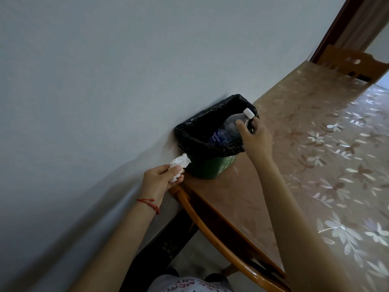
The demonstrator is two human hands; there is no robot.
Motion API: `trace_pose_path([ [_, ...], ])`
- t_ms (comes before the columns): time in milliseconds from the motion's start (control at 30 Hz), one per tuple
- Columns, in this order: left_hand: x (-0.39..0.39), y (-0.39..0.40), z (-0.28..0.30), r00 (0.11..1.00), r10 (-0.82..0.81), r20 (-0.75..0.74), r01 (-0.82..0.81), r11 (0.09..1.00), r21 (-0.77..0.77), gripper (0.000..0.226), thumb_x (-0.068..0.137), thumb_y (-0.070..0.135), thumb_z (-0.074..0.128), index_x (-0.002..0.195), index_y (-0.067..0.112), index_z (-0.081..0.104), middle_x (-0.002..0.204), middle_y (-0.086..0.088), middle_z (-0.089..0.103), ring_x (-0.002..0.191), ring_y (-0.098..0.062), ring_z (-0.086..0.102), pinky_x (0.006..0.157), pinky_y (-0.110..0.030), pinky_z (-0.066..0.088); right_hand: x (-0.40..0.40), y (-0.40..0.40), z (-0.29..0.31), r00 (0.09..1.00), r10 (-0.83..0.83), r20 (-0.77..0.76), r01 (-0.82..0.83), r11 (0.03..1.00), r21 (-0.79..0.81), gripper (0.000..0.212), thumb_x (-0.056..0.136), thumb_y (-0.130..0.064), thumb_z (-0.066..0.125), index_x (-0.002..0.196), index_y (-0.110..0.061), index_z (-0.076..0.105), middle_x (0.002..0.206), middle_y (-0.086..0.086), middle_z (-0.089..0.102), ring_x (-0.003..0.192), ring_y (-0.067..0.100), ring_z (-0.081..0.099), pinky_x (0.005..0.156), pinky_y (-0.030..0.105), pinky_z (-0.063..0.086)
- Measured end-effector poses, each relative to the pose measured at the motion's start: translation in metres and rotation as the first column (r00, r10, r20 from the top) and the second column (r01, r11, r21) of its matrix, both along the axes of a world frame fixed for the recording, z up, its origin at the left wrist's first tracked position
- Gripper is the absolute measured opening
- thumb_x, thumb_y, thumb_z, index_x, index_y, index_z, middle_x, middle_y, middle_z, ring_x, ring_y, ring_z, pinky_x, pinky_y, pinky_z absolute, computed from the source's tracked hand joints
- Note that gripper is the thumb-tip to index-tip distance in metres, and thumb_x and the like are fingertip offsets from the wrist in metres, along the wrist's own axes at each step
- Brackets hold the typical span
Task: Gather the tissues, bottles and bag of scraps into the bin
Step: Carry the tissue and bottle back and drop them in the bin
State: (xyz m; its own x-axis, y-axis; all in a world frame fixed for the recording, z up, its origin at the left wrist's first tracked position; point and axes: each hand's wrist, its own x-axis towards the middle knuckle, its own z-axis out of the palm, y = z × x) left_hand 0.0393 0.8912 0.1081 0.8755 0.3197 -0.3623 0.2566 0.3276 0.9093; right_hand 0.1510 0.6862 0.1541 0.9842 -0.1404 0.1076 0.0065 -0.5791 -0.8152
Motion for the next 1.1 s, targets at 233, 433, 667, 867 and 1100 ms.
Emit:
trace_pose_path([
  [233,0.003,-0.004,0.0,0.999,-0.034,0.018,0.033,0.999,0.033,0.004,0.08,0.005,0.065,0.08,0.008,0.068,0.066,-0.002,0.072,0.058,-0.011,0.067,0.056,-0.017,0.055,-0.083,0.005,-0.021,0.981,0.191,-0.047,-0.193,0.899,-0.394,0.058,0.09,-0.044,0.049,0.138,-0.013,0.038,0.147,0.007,0.036,0.137,0.021,0.028,0.114,0.04,0.02],
  [433,0.012,-0.01,0.011,0.997,-0.046,0.064,0.042,0.997,0.058,0.005,0.08,0.004,0.065,0.083,0.003,0.068,0.067,-0.004,0.071,0.056,-0.011,0.067,0.056,-0.017,0.054,-0.115,0.002,-0.054,0.961,0.264,-0.085,-0.264,0.776,-0.573,0.059,0.087,-0.051,0.036,0.13,-0.014,0.048,0.137,0.01,0.049,0.127,0.029,0.045,0.104,0.042,0.034],
  [667,0.056,-0.023,0.047,0.978,-0.122,0.171,0.102,0.988,0.12,0.018,0.08,0.007,0.066,0.095,-0.001,0.066,0.078,-0.009,0.067,0.059,-0.01,0.066,0.059,-0.017,0.054,-0.121,-0.001,-0.062,0.959,0.271,-0.086,-0.27,0.774,-0.572,0.06,0.086,-0.054,0.031,0.132,-0.019,0.045,0.139,0.007,0.047,0.128,0.027,0.043,0.105,0.041,0.033],
  [867,0.102,-0.042,0.067,0.976,-0.136,0.171,0.126,0.99,0.068,0.009,0.078,0.007,0.069,0.083,-0.001,0.067,0.076,-0.01,0.066,0.055,-0.011,0.065,0.063,-0.02,0.057,-0.122,-0.003,-0.064,0.96,0.261,-0.099,-0.271,0.787,-0.554,0.058,0.087,-0.053,0.036,0.134,-0.02,0.043,0.141,0.006,0.045,0.129,0.025,0.042,0.106,0.039,0.032],
  [1100,0.121,-0.049,0.056,0.983,-0.176,0.059,0.173,0.983,0.059,0.034,0.08,0.014,0.068,0.103,-0.01,0.061,0.085,-0.016,0.065,0.07,-0.019,0.063,0.059,-0.019,0.057,-0.122,-0.006,-0.067,0.952,0.279,-0.128,-0.304,0.798,-0.52,0.055,0.091,-0.048,0.044,0.138,-0.022,0.037,0.146,0.003,0.038,0.134,0.022,0.034,0.11,0.037,0.026],
])
